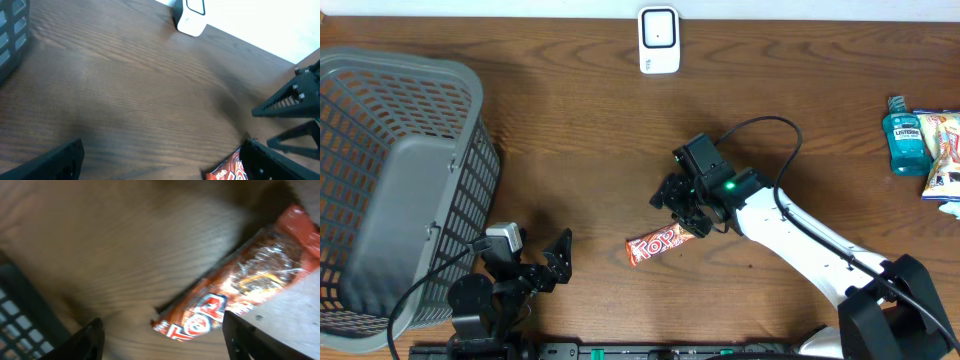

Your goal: Scan the item barcode

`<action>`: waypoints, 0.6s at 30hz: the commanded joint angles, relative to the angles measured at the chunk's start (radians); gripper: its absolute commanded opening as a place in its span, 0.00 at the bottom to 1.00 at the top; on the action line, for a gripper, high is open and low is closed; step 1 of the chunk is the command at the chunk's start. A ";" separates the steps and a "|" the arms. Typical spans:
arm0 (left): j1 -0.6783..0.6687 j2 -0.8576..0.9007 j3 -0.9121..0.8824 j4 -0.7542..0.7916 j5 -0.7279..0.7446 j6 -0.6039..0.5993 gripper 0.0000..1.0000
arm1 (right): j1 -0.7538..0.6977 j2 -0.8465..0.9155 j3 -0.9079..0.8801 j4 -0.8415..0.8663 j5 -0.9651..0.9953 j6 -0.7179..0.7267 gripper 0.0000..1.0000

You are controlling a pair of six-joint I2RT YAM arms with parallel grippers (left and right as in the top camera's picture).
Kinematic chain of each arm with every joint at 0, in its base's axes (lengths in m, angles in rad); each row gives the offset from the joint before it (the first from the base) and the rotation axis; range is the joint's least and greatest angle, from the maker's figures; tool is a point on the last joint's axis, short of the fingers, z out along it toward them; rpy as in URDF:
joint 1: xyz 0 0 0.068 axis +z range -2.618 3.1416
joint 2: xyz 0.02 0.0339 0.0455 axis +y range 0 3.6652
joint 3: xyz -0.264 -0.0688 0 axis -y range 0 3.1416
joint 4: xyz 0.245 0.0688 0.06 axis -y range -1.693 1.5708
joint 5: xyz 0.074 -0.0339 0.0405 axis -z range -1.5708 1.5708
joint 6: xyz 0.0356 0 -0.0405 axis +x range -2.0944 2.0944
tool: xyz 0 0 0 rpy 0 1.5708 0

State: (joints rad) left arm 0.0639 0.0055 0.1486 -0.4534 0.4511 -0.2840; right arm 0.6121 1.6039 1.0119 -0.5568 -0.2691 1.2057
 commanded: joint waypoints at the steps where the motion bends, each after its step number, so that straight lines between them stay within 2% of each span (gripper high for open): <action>1: 0.005 -0.002 -0.014 -0.021 0.012 0.009 0.99 | 0.006 -0.002 -0.002 0.037 -0.011 0.018 0.46; 2: 0.005 -0.002 -0.014 -0.021 0.012 0.009 0.99 | 0.007 -0.002 -0.002 0.037 -0.018 0.038 0.43; 5: 0.005 -0.002 -0.014 -0.021 0.012 0.009 0.99 | 0.007 0.003 0.001 0.014 -0.040 0.085 0.41; 9: 0.005 -0.002 -0.014 -0.021 0.012 0.009 0.99 | 0.006 0.034 0.039 -0.086 -0.011 0.133 0.37; 18: 0.005 -0.002 -0.014 -0.021 0.012 0.009 0.99 | 0.006 0.245 0.290 -0.365 0.035 0.098 0.41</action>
State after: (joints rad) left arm 0.0639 0.0055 0.1486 -0.4538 0.4511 -0.2840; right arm 0.6128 1.7706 1.2163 -0.8768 -0.2626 1.3132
